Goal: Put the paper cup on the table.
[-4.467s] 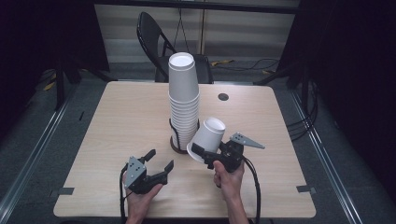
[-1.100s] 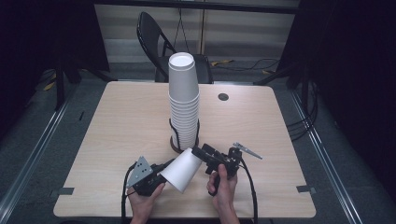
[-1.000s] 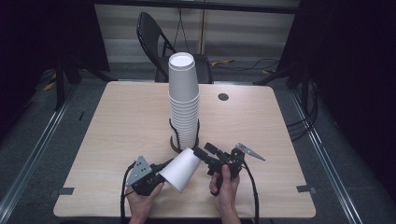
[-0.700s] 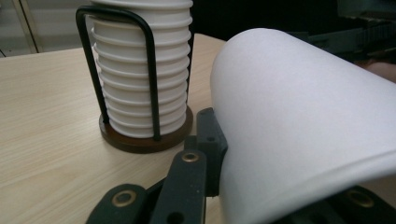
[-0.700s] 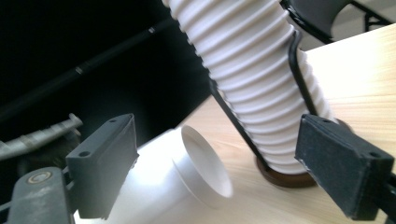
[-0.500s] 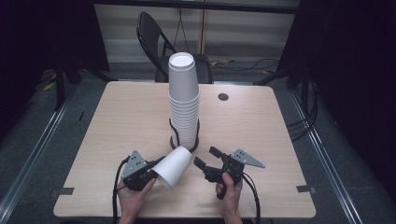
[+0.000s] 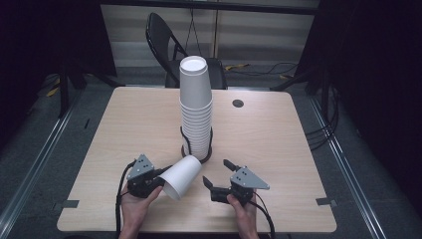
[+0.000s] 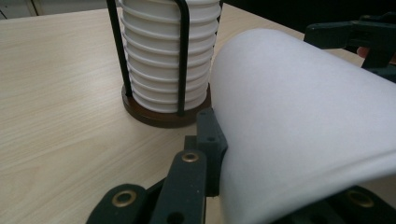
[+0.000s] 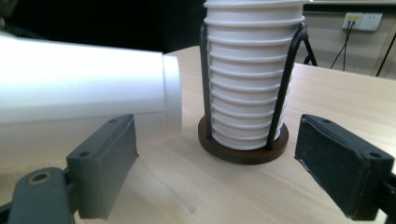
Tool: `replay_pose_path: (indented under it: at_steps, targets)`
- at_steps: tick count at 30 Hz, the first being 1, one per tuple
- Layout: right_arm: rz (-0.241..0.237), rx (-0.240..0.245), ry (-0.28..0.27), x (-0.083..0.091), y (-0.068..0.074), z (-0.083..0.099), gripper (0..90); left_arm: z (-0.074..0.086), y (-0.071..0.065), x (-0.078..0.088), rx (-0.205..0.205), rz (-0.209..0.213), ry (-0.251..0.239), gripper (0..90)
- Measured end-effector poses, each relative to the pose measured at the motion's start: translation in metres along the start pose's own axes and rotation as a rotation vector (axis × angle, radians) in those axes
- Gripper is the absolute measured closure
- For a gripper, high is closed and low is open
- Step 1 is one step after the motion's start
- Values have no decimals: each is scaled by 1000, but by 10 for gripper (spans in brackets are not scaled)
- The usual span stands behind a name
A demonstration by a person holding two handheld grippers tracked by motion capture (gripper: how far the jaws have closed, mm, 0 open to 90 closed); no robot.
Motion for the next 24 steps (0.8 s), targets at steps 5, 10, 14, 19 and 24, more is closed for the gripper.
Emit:
replay_pose_path:
  at_steps: [5, 10, 14, 19, 24]
  targets:
    - [3, 113, 41, -3, 8, 5, 128, -3, 1, 0, 23, 13, 18, 865]
    - [10, 227, 76, -5, 18, 8, 129, -4, 0, -1, 7, 15, 65, 866]
    - [-10, 286, 101, -6, 27, 9, 129, -4, 0, -4, 4, 14, 106, 866]
    - [6, 438, 109, -6, 34, 8, 128, -5, 2, -10, -7, 13, 158, 866]
    - [-15, 562, 112, -8, 41, 10, 117, -10, -1, -12, -22, 18, 175, 866]
Point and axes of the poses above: each handheld gripper's, and its own axes: x roughly backward along the jaws, z roughly out of its underside, y roughly to its left, the point moved 8 cm from there along -x, roughly forward along the jaws, and after that the axes turned 9 degrees about x, right-handed, at the moved point
